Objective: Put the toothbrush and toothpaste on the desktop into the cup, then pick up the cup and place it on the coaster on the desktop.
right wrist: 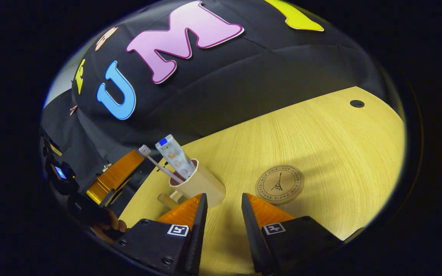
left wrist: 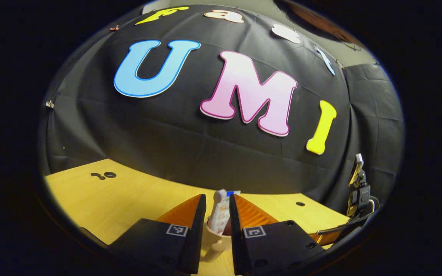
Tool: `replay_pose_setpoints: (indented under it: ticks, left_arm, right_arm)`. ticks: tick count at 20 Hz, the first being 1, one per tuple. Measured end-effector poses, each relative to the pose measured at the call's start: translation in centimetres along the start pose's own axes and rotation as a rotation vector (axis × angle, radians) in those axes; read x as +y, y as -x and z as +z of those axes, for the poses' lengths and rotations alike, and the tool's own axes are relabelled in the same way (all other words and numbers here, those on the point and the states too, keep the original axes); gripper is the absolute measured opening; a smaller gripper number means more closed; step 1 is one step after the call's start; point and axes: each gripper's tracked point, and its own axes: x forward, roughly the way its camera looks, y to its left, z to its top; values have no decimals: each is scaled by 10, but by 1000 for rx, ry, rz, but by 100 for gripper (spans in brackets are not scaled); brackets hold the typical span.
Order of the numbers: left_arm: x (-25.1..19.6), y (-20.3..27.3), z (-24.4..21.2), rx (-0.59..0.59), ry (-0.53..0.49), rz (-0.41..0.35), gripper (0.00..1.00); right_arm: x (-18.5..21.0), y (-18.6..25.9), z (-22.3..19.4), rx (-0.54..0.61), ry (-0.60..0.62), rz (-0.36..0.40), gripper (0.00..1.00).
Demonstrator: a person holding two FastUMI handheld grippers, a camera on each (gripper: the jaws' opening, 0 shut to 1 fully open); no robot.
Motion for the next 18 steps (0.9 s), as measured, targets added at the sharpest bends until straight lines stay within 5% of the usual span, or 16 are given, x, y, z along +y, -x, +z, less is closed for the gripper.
replay_pose_setpoints:
  ticks: [2,3,4,12,13,15,16,17,18]
  left_arm:
    - [4,12,-20,104,-18,4,37]
    - [7,15,-30,159,-28,14,47]
    - [10,20,-49,272,-51,20,38]
    - [-7,43,-82,607,-17,-97,27]
    - [-8,45,-89,653,-53,-90,42]
    - [-5,40,-101,727,-164,-74,39]
    - [-5,35,-105,756,-203,-74,51]
    - [-5,31,-108,778,-228,-71,41]
    - [-5,27,-110,796,-244,-68,51]
  right_arm:
    - [-1,2,-4,12,19,3,55]
    - [0,3,-5,17,22,4,55]
    - [-2,6,-8,27,23,6,55]
    - [-36,31,-12,65,8,-17,55]
    - [-40,35,-10,65,1,-23,55]
    - [-45,48,-11,83,-2,-33,55]
    - [-45,53,-13,99,-6,-35,55]
    - [-44,59,-17,113,-12,-34,55]
    - [-43,64,-20,126,-18,-34,55]
